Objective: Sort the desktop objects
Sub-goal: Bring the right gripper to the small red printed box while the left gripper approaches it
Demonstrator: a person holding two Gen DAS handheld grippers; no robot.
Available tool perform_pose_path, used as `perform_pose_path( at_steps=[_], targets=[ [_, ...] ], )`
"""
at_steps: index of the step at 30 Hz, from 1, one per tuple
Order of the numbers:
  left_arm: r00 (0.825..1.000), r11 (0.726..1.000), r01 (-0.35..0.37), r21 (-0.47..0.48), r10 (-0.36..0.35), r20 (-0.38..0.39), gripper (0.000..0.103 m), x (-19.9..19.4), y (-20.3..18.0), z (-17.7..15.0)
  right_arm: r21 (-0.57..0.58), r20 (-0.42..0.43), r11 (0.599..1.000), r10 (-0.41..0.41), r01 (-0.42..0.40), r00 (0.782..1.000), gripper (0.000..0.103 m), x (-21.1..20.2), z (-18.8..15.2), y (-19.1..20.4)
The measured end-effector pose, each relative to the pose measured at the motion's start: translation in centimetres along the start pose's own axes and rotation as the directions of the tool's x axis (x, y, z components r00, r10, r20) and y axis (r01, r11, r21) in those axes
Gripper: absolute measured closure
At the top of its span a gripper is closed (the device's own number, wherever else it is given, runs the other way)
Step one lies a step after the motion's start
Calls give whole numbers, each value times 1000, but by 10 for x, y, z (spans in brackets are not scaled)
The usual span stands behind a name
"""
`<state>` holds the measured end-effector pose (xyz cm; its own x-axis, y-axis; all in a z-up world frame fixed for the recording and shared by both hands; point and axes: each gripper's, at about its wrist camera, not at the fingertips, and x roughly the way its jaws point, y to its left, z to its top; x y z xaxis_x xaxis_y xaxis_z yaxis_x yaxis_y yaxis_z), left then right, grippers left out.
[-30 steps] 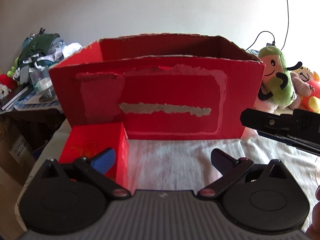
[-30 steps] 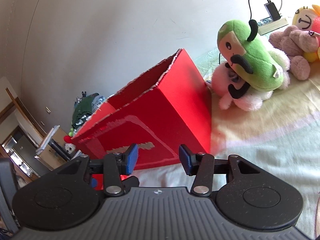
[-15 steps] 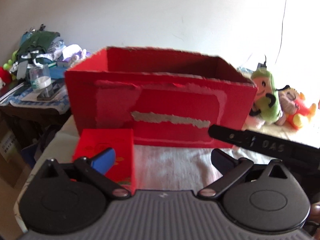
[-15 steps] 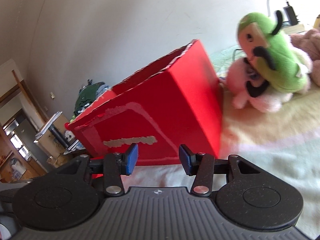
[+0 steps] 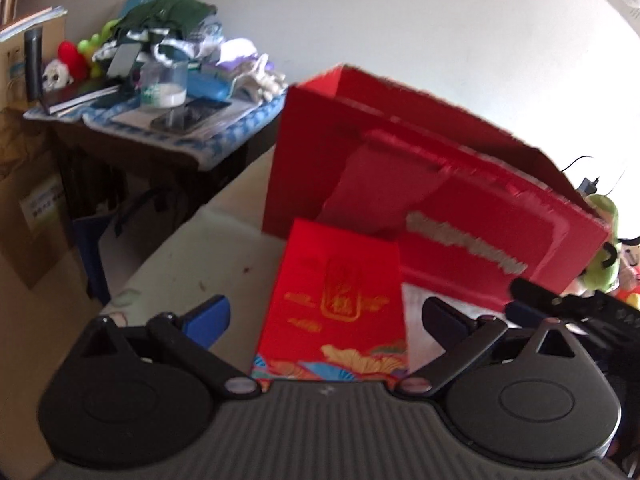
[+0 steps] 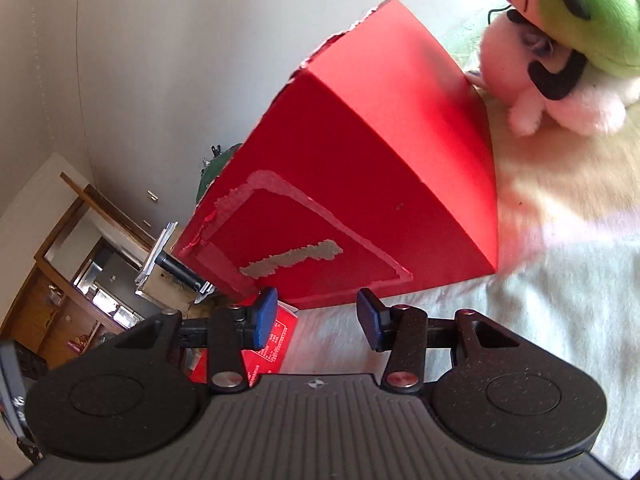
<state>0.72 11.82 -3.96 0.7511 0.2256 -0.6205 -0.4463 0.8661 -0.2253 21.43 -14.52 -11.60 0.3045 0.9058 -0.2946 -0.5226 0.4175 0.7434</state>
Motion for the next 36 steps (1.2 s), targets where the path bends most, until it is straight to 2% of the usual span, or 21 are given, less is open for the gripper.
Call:
perform_pose_path(
  at_steps=[2, 7, 16, 22, 24, 28, 36],
  targets=[
    [1000, 1000, 8, -4, -8, -14, 1, 3, 1, -6, -7, 5, 1000, 5, -5, 1000, 55, -6, -2, 2],
    [994, 996, 87, -7, -87, -71, 1, 12, -1, -16, -44, -19, 999, 18, -19, 1000, 55, -7, -4, 10],
    [997, 996, 69, 48, -67, -50, 2, 17, -11, -26, -63, -59, 998, 24, -28, 998, 55, -4, -2, 12],
    [999, 993, 27, 113, -24, -31, 7, 20, -20, -27, -111, -80, 994, -21, 12, 997, 55, 3, -5, 21],
    [999, 991, 30, 134, -27, -23, 8, 19, -21, -28, -123, -90, 992, -33, 21, 995, 55, 7, -6, 25],
    [998, 987, 61, 146, -56, -38, 17, 20, -19, -26, -85, -145, 996, 14, -26, 989, 55, 19, -10, 33],
    [994, 985, 102, 138, -97, -48, 19, 21, -17, -25, -90, -215, 995, 13, -33, 976, 54, 32, -21, 48]
  ],
)
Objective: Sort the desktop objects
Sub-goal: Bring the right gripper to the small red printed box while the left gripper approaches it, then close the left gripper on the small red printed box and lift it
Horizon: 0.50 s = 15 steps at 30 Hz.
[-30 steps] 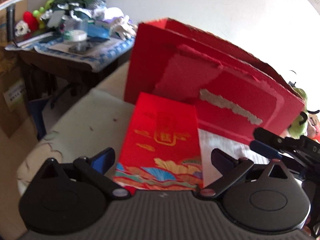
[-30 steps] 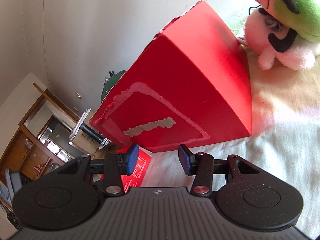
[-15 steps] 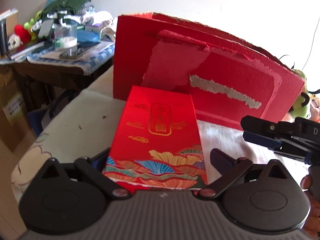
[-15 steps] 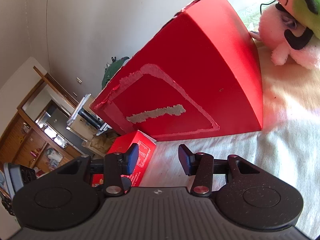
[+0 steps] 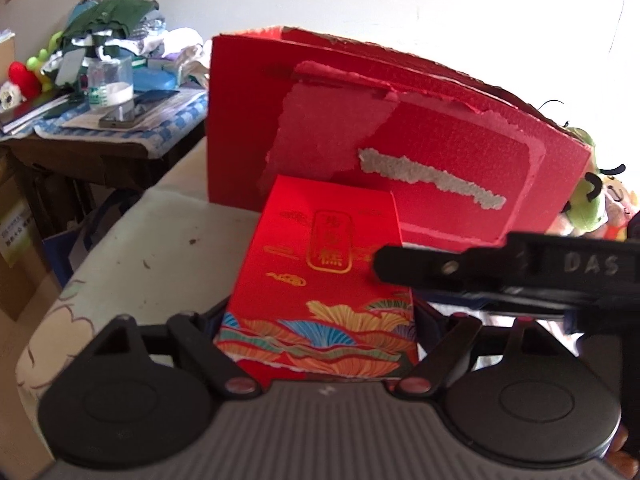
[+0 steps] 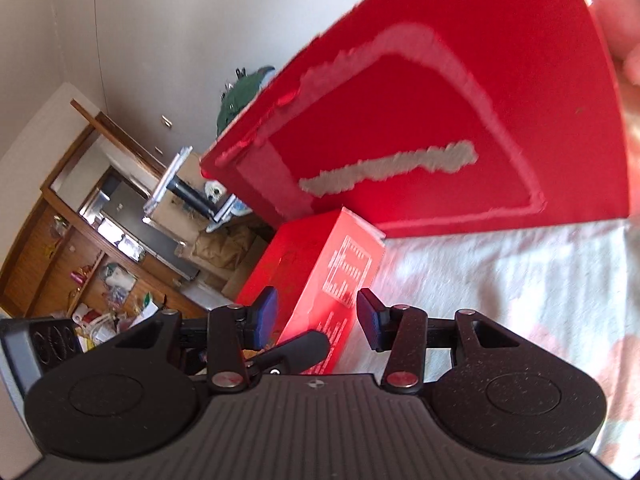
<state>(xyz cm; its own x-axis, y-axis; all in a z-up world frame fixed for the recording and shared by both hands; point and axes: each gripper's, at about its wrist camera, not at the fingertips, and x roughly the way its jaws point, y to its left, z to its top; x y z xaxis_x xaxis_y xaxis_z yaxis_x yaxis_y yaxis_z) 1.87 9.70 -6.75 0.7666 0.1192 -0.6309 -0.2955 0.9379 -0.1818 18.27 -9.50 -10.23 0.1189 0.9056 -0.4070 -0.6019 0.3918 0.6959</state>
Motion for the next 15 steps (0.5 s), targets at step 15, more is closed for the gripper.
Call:
perform_pose_path(
  at_steps=[15],
  targets=[
    [992, 990, 129, 61, -128, -19, 20, -21, -38, -10, 33, 18, 999, -1, 0, 1000, 55, -40, -12, -3]
  ],
)
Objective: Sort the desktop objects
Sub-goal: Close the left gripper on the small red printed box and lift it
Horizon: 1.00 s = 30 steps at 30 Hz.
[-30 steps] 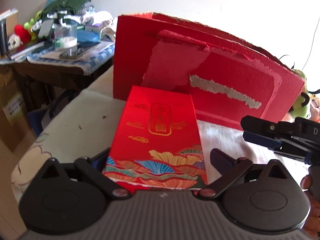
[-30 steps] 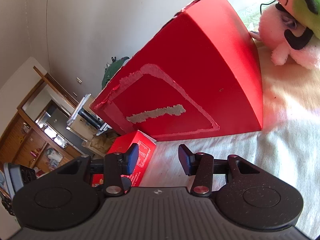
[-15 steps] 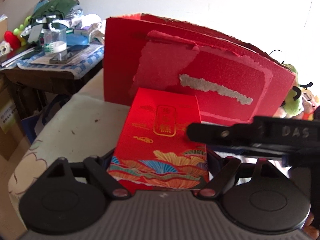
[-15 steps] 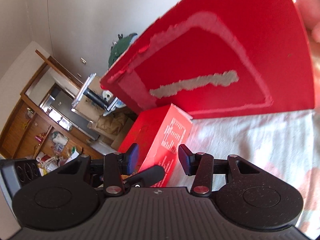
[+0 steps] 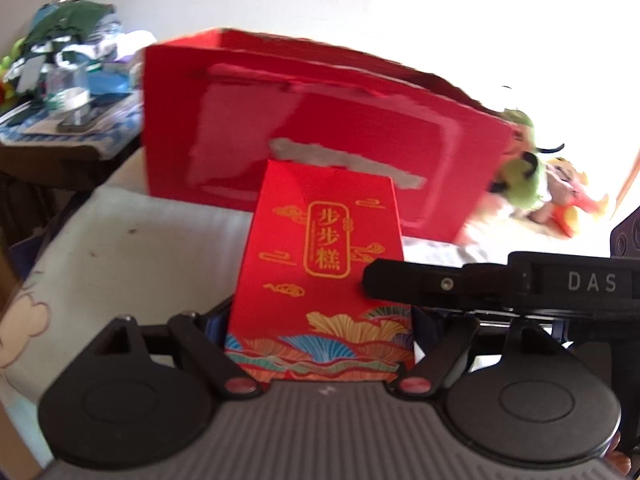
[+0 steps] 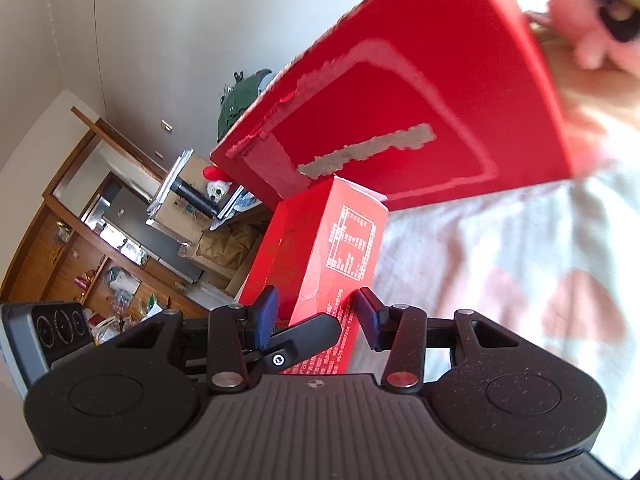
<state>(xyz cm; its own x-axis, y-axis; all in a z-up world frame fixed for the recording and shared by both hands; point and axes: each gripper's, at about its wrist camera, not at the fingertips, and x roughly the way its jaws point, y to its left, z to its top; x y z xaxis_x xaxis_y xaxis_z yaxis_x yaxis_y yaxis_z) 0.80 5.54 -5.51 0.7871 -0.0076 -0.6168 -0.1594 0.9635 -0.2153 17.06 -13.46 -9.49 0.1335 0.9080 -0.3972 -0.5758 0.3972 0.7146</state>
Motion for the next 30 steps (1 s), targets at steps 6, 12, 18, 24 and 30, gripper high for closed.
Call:
perform_pose_path(
  at_steps=[6, 12, 18, 24, 30],
  targets=[
    [997, 995, 82, 64, -82, -2, 20, -4, -36, -3, 11, 71, 999, -47, 47, 996, 55, -39, -11, 0],
    [984, 978, 167, 126, -172, 35, 20, -22, -74, 7, -5, 176, 994, -105, 107, 979, 55, -76, -13, 12],
    [967, 958, 181, 222, -215, 139, 20, -46, -108, 42, -76, 305, 987, -113, 142, 946, 55, -111, 1, 38],
    [951, 949, 164, 270, -225, 212, 20, -36, -118, 98, -142, 383, 980, -78, 142, 921, 55, -114, 51, 51],
    [962, 961, 107, 254, -165, 219, 20, 20, -103, 159, -190, 346, 973, -60, 133, 936, 55, -73, 126, 34]
  ],
)
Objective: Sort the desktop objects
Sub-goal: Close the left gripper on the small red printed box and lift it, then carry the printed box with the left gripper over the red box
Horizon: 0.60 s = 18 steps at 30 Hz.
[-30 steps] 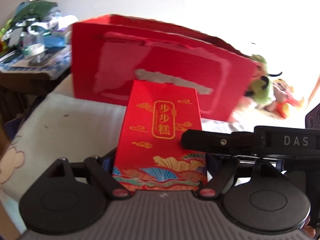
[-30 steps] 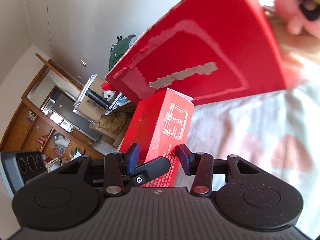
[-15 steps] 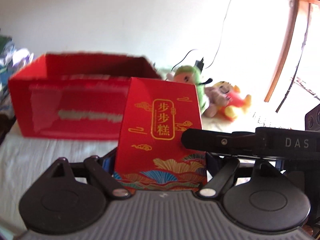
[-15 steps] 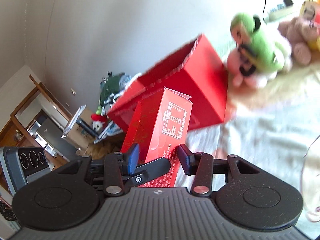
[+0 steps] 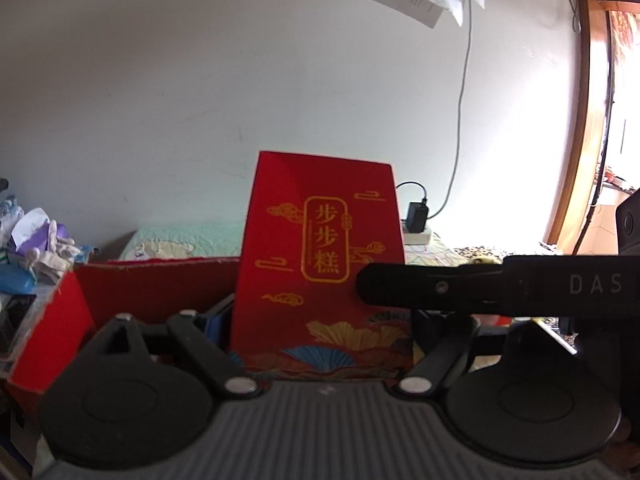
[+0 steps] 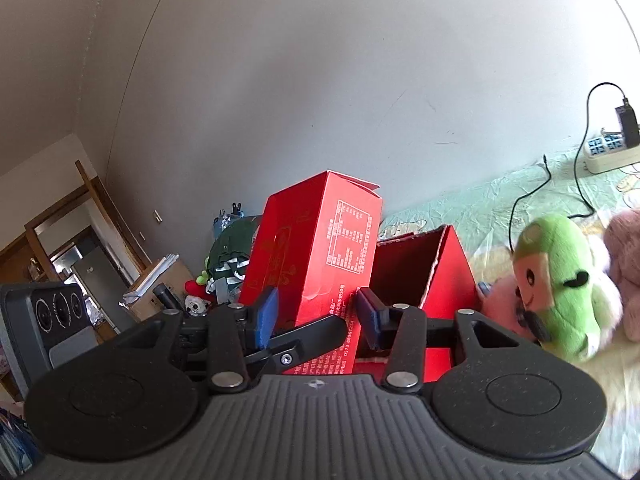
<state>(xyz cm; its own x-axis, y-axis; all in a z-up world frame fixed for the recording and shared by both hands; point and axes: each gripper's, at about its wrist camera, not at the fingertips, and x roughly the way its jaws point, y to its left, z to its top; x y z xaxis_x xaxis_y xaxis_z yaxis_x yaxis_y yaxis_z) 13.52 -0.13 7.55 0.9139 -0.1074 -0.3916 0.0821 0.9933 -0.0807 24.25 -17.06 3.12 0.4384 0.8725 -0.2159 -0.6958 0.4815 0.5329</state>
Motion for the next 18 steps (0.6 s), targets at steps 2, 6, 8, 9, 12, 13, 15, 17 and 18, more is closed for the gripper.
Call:
perform_pose_path(
  at_steps=[2, 6, 8, 9, 12, 13, 15, 17, 18],
  targets=[
    [999, 999, -24, -21, 23, -42, 21, 24, 17, 12, -9, -52, 1000, 3, -3, 999, 55, 28, 18, -10],
    [987, 994, -53, -96, 37, -158, 21, 63, 48, 24, 26, -187, 1000, 2, 2, 982, 55, 83, 45, -29],
    [968, 985, -61, -164, 19, -250, 21, 80, 61, 26, 55, -269, 998, -12, 28, 963, 55, 101, 51, -37],
    [956, 978, -62, -198, 2, -292, 21, 87, 66, 27, 65, -311, 997, -27, 49, 950, 55, 110, 53, -38],
    [921, 970, -72, -234, -26, -389, 21, 101, 75, 25, 69, -411, 990, -81, 119, 908, 55, 125, 56, -40],
    [910, 968, -73, -240, -34, -414, 21, 104, 77, 22, 61, -442, 989, -97, 137, 892, 55, 128, 56, -37],
    [893, 965, -61, -256, -62, -447, 21, 106, 74, 16, 42, -485, 984, -130, 172, 865, 55, 133, 55, -33],
    [868, 958, -58, -280, -91, -489, 21, 117, 75, 13, 19, -509, 976, -179, 218, 842, 55, 135, 54, -30],
    [857, 955, -46, -292, -113, -503, 21, 122, 76, 10, 18, -523, 971, -194, 238, 830, 55, 138, 53, -31]
  ],
)
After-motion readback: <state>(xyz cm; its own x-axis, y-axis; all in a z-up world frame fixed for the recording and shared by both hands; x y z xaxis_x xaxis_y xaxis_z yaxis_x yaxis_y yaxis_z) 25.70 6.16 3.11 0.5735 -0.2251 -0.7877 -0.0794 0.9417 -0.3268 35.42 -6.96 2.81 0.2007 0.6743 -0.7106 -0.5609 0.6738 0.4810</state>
